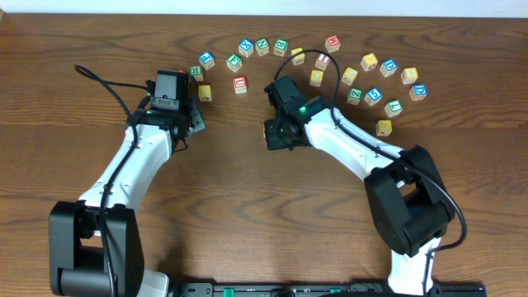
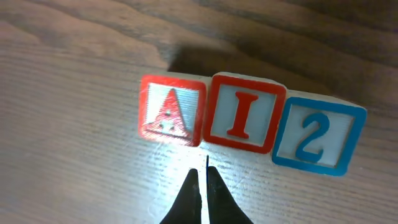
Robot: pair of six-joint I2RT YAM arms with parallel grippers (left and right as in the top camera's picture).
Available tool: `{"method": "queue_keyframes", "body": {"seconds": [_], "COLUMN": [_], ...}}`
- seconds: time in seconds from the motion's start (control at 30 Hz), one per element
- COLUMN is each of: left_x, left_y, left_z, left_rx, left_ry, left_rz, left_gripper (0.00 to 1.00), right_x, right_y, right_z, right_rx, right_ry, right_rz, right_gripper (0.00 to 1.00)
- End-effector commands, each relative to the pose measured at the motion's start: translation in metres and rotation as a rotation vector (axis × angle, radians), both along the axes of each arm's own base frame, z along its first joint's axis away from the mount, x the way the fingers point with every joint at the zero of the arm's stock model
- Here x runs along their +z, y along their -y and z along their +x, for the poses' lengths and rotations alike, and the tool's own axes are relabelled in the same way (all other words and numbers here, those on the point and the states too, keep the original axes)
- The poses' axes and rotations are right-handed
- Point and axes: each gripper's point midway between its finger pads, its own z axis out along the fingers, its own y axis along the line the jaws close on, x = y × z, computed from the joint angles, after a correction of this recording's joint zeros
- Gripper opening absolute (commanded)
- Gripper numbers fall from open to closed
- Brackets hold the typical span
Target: Spell out AI2
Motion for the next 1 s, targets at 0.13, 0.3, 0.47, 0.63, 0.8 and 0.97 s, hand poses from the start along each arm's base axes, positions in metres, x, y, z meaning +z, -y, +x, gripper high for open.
{"method": "queue_keyframes", "body": {"seconds": [0.13,0.3,0.47,0.63,0.8,0.97], "left_x": [0.001,-0.001,-0.021,-0.051,-0.067,-0.064], "left_y": [-0.001,-0.001,-0.001,0.001,0.007,0.008], "left_z": [0.001,0.001,0.0,-0.005,-0.003,0.0], "left_rx": [0.008,0.041,0.047,0.043,0.026,0.025], "left_ry": [0.003,-0.001,-0.045,-0.125,-0.143,-0.125], "left_rz": [0.007,-0.01,-0.006,0.006,0.008,0.004], "left_gripper": [0.08,0.08,0.08,0.08,0.08,0.08], "right_x": [0.046,0.047,0.026,0.013,0.013,0.014], "right_y": [0.015,0.021,0.013,0.017,0.016,0.015], "right_z": [0.026,0.051,0.065,0.069,0.069,0.071], "right_rx": [-0.039,-0.088,-0.09,-0.098,-0.098,-0.099], "right_ry": [0.148,0.227,0.249,0.237,0.241,0.249], "right_rz": [0.008,0.002,0.012,0.003,0.006,0.011], "right_gripper": [0.02,0.01,0.01,0.01,0.01,0.02]}}
